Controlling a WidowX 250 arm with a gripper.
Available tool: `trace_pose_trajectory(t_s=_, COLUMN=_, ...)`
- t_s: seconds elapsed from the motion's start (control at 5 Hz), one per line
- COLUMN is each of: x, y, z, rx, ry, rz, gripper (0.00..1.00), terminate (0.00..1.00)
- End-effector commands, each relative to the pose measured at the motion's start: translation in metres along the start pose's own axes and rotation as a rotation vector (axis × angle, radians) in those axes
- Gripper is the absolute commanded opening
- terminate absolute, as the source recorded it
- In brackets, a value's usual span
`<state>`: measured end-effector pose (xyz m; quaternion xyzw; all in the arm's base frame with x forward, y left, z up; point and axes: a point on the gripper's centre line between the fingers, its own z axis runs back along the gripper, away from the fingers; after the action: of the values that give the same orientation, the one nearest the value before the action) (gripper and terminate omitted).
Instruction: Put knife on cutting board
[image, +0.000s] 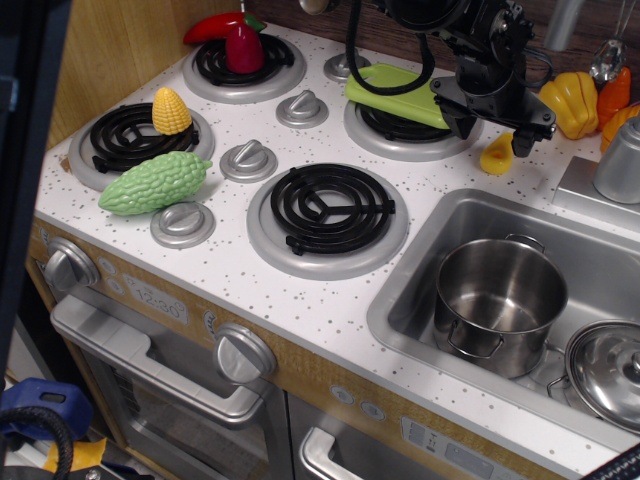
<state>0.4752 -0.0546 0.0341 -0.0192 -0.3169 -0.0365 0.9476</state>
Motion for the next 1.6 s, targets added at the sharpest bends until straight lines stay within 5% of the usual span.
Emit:
trace_pose_trajectory(t_s=0.0, x=0.000, y=0.000, z=0.000, rx=0.000, ry=0.000, rz=0.000, gripper=1.00, terminate=0.00)
trace_pose_trajectory(t_s=0.8, x=0.005, y=-0.003, z=-0.022, rx=-0.051, ry=-0.033, rz=0.031, gripper=1.00, terminate=0.00)
trace_pose_trajectory(t_s=1.0, x=0.007, y=-0.006, z=-0.019, rx=-0.055, ry=-0.026, rz=0.040, gripper=0.00, terminate=0.00)
trace_pose_trajectory(t_s=1.4, x=0.024, y=-0.011, z=0.008, rx=-0.012, ry=-0.004, rz=0.031, gripper=0.00, terminate=0.00)
